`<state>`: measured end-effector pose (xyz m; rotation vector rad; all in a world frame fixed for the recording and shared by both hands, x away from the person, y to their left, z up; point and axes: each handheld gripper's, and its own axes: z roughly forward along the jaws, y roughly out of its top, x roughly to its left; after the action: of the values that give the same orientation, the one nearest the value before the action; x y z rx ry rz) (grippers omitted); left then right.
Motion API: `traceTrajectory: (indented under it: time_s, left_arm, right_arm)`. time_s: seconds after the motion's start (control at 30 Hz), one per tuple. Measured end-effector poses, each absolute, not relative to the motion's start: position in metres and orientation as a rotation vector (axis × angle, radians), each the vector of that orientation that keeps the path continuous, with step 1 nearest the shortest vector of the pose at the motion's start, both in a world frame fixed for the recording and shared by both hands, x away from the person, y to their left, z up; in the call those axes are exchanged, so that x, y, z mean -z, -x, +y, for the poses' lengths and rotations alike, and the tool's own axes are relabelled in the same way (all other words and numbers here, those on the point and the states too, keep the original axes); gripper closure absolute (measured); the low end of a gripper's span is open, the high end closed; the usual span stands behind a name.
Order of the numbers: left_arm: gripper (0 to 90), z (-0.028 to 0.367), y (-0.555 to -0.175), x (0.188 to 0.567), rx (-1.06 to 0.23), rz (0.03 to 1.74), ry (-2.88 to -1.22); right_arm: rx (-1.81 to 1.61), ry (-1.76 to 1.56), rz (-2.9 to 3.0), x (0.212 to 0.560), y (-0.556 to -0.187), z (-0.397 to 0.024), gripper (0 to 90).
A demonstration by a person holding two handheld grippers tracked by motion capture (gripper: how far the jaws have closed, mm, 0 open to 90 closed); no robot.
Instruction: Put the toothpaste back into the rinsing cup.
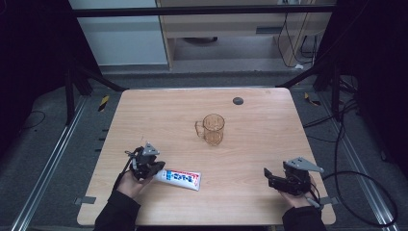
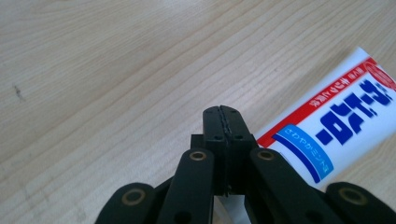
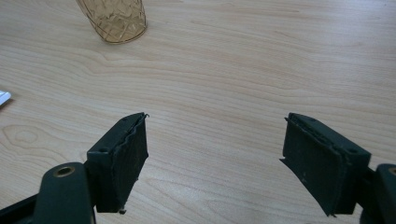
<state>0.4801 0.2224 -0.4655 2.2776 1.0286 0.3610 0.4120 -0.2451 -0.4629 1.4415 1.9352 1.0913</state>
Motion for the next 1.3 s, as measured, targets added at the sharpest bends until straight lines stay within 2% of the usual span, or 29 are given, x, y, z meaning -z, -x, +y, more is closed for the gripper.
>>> traceTrajectory:
  time_s: [0.63,1.03,1.17,1.3]
  left_arm:
    - [89.1,0.229,-0.446,0.47,-0.33,1.013,-2.308]
    - [88.4,0.234,-0.443,0.46,-0.361,1.01,-2.301]
    - [79.4,0.24,-0.446,0.447,-0.376,1.026,-2.258]
    - [57.1,0.242,-0.449,0.438,-0.396,1.049,-2.222]
  right_arm:
    - [-1.091,-1.44,1.933,0.462,-0.411,-0.246,21.9]
    - [-1.093,-1.444,1.927,0.463,-0.411,-0.248,21.9]
    - [-1.094,-1.441,1.927,0.463,-0.411,-0.249,21.9]
    - [-1.095,-1.447,1.929,0.464,-0.412,-0.25,21.9]
